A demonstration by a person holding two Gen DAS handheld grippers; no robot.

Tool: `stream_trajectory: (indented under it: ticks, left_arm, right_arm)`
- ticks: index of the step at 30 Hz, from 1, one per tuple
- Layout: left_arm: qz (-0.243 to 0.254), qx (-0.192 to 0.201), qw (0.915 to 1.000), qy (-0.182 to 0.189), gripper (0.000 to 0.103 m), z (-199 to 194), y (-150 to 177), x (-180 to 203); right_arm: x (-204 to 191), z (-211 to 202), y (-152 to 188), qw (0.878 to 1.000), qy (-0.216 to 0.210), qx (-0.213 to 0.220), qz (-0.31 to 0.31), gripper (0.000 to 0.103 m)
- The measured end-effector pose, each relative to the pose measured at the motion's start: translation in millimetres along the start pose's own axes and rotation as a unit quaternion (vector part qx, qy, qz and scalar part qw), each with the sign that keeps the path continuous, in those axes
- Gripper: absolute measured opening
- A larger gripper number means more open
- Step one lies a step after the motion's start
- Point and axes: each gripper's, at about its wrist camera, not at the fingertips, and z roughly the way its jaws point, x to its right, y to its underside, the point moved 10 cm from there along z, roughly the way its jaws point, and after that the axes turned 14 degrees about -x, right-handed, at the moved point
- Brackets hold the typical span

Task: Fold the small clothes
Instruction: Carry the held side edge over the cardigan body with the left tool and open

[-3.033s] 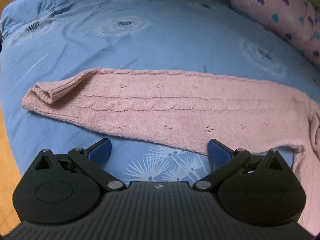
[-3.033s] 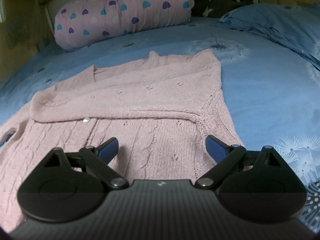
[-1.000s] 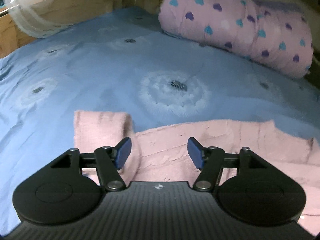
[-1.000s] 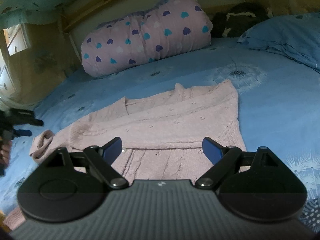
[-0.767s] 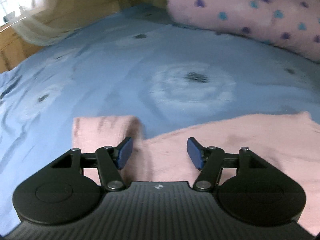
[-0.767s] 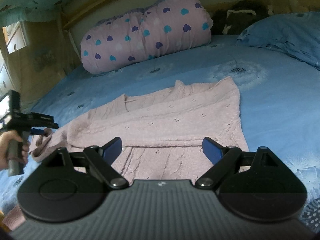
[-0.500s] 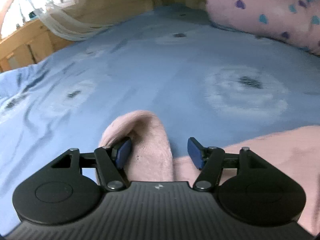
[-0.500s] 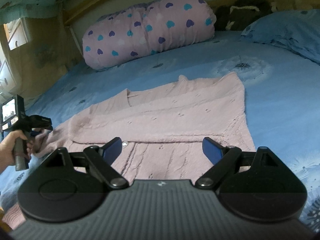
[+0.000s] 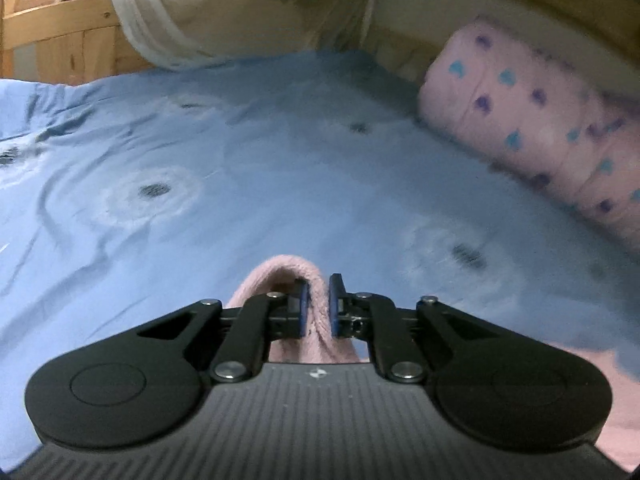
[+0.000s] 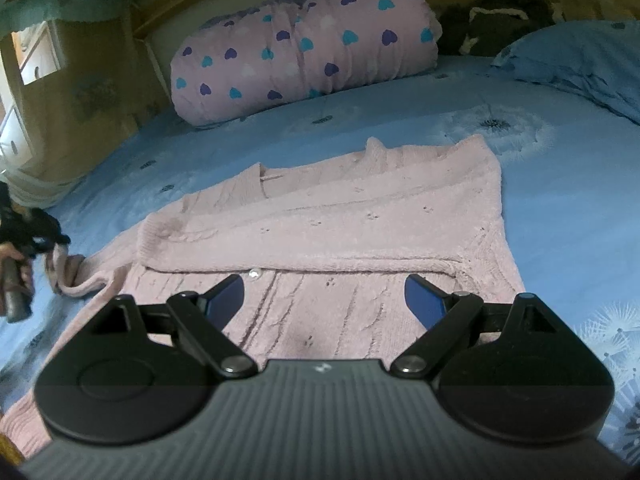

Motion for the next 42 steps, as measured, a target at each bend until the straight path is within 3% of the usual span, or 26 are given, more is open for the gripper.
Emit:
stream_trajectory:
  ticks: [5,9,15,20,23,27,31,36,37,38,40,42]
  left_arm:
    - [0.021,0.032,0.9968,0.070,0.012,-53,-8,39]
    - [0.043,0.061,0.9893,0.125,0.012,-98,-9,84]
    - [0.082,0.093,0.9672,0.222,0.012,-162,2,168]
    - [0.138,0.069,0.9463,0.284,0.012,-185,48,247]
    - [0.177,0.035,0.9379,0.296,0.012,-173,86,288]
    - [0.234,-0.019,0.9318,0.277,0.012,-133,142,328]
    - [0.276,-0.086,0.9198,0.265,0.012,-87,192,340]
    - [0.328,-0.118,0.9089,0.229,0.018,-53,226,331]
    - [0.330,-0.124,0.9077,0.228,0.028,-50,227,329]
    - [0.332,-0.130,0.9063,0.227,0.044,-50,228,326]
    - [0.335,-0.130,0.9054,0.226,0.064,-56,227,316]
    - [0.341,-0.116,0.9051,0.225,0.073,-66,224,306]
  right_arm:
    - [-2,-1,-1,1.000,-0.001,0.004,-0.003,0.088]
    - [-1,-4,-2,1.000,-0.002,0.009,0.000,0.088]
    - [1,-10,-5,1.000,-0.005,0.018,0.007,0.088]
    - [5,-16,-9,0.999,-0.008,0.028,0.016,0.088]
    - [8,-20,-12,0.999,-0.006,0.034,0.023,0.088]
    - [16,-24,-14,0.999,0.009,0.039,0.028,0.088]
    - [24,-28,-17,0.998,0.009,0.041,0.044,0.088]
    - [35,-28,-20,0.997,0.028,0.041,0.052,0.088]
    - [36,-29,-20,0.997,0.033,0.042,0.053,0.088]
    - [37,-29,-21,0.997,0.035,0.042,0.053,0.088]
    - [38,-28,-21,0.997,0.035,0.041,0.055,0.088]
    - [38,-27,-21,0.997,0.034,0.039,0.055,0.088]
